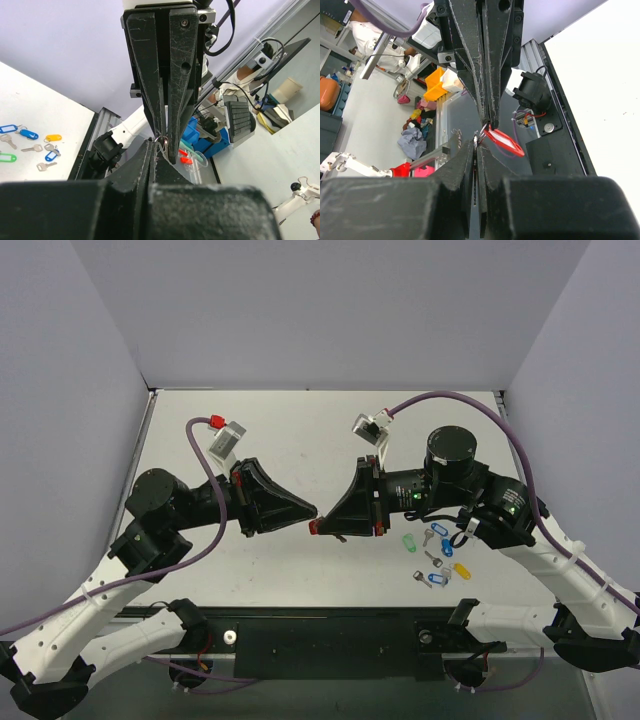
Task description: Remove the keys from the keyring
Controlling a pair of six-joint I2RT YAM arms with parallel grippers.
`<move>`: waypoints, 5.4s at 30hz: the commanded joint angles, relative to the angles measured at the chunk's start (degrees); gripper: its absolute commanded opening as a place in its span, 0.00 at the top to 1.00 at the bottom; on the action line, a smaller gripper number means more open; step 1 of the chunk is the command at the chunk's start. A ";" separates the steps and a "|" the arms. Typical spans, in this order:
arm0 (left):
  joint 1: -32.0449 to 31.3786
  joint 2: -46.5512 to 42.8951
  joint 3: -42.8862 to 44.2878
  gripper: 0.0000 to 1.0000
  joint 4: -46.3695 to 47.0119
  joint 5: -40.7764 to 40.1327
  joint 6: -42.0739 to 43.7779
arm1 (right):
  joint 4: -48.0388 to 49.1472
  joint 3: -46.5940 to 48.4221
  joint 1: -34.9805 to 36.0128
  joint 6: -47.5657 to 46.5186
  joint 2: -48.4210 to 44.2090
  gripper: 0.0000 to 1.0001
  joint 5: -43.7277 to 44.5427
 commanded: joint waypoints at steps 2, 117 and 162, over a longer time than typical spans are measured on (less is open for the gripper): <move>0.06 0.00 0.97 1.00 4.00 1.40 -0.30 | 2.02 2.18 0.36 -0.29 0.35 1.00 -0.47; -6.71 10.90 -0.17 1.00 -28.25 -21.55 10.60 | -2.63 12.38 -3.77 0.68 3.34 1.00 -4.87; 14.39 1.50 -5.00 1.00 -42.31 -41.40 27.64 | -27.95 -4.93 -26.70 -7.23 2.81 1.00 34.41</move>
